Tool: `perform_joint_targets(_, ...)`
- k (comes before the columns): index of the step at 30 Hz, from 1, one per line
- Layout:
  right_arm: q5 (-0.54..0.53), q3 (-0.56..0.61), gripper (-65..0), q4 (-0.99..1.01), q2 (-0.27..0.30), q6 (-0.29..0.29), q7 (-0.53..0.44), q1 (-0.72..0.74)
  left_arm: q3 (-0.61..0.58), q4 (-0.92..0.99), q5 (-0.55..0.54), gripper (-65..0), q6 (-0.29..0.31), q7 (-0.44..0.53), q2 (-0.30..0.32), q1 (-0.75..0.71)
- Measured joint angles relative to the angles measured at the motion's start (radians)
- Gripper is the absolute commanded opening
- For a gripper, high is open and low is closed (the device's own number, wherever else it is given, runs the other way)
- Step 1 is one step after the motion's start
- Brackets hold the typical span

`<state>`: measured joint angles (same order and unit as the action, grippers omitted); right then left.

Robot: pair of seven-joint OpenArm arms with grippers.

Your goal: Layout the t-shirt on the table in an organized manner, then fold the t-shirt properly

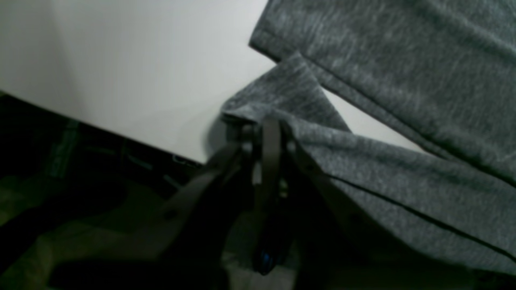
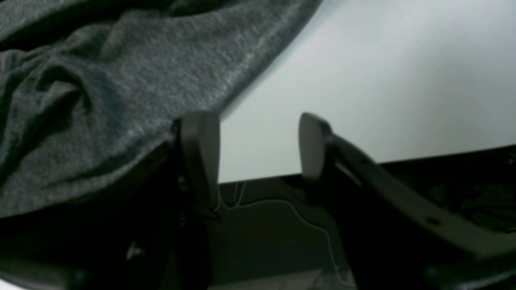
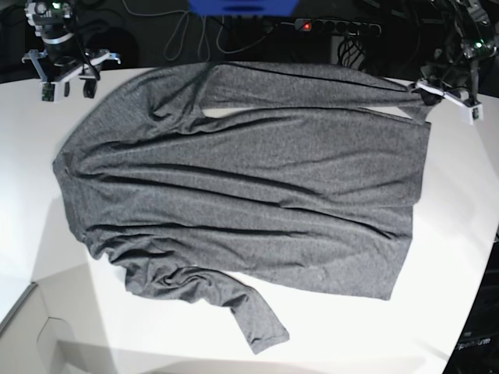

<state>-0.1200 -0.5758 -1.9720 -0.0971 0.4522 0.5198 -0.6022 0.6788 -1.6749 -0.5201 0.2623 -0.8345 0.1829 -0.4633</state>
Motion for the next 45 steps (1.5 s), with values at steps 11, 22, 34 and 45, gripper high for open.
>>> perform_joint_targets(11, 0.002, 0.098, -32.3, -0.005, -0.024, 0.0, -0.007, -0.031, 0.124, -0.254, -0.014, -64.9, 0.001, -0.096, -0.047, -0.034)
perform_joint_targets(22, 0.003, 0.233, -29.9, -0.002, -0.047, -0.001, 0.0, -0.053, 0.163, -0.257, -0.057, -64.9, 0.0, -0.161, -0.045, 0.006)
perform_joint_targets(34, 0.178, 0.373, -29.8, 0.065, -0.048, -0.015, -0.005, -0.042, 0.159, -0.257, -0.061, -64.9, 0.0, -0.157, -0.05, 0.006)
perform_joint_targets(45, 0.217, 0.441, -29.8, 0.148, -0.047, -0.211, -0.053, 0.006, 0.157, -0.257, -0.06, -64.9, 0.0, -0.157, -0.05, 0.006)
